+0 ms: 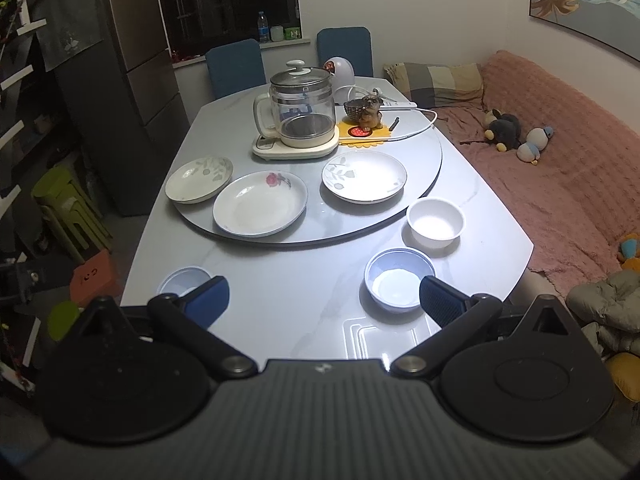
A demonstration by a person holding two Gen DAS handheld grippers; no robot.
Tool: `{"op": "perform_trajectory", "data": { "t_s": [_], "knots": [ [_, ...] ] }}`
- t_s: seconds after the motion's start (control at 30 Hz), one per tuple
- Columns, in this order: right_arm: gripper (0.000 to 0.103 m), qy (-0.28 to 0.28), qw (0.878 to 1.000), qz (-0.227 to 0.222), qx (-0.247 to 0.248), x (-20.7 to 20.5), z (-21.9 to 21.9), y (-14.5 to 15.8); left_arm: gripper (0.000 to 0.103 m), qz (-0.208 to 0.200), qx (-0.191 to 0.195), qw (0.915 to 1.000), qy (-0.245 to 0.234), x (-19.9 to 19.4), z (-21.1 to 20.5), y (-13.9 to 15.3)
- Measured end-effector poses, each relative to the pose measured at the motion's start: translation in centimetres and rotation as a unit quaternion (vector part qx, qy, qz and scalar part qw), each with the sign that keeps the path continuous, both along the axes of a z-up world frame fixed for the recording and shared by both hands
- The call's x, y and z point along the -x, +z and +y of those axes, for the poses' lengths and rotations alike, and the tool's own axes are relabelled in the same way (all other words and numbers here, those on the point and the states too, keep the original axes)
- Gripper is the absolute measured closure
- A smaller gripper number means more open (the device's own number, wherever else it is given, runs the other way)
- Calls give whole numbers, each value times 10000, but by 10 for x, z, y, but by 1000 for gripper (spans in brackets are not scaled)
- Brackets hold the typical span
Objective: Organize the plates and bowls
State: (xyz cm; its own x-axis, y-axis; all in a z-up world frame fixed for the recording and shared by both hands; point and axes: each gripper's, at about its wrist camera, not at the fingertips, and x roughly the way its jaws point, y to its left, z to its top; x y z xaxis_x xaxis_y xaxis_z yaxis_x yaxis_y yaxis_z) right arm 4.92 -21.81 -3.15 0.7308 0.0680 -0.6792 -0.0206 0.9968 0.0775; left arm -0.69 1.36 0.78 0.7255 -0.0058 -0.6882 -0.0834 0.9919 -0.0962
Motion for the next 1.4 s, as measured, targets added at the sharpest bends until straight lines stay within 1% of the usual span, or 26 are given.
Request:
{"op": "perform_trajectory", "data": {
  "t_s": [0.13,0.37,0.53,0.7,1.07,1.2,1.3,1.4],
  "knots": [
    [0,51,10000,-3,-30,2,4,-1,4,33,37,10000,25,1,2,-1],
    [0,237,9997,60,-8,5,19,-3,4,253,148,9995,65,2,13,-12],
    [0,179,9998,79,-63,-9,22,-2,4,302,172,9992,178,-12,26,-15],
    [0,390,9991,121,-110,-33,33,-3,4,377,206,9987,288,-37,35,-19],
    [0,785,9968,128,-86,-105,54,-4,4,467,249,9972,526,-107,56,-28],
    [0,942,9952,217,-179,-130,60,-6,4,440,165,9970,621,-131,60,-29],
    [0,1086,9936,244,-174,-146,65,-9,4,449,246,9961,720,-151,66,-34],
    [3,1142,9922,351,-351,-166,66,-16,4,498,293,9947,856,-169,74,-42]
  ]
}}
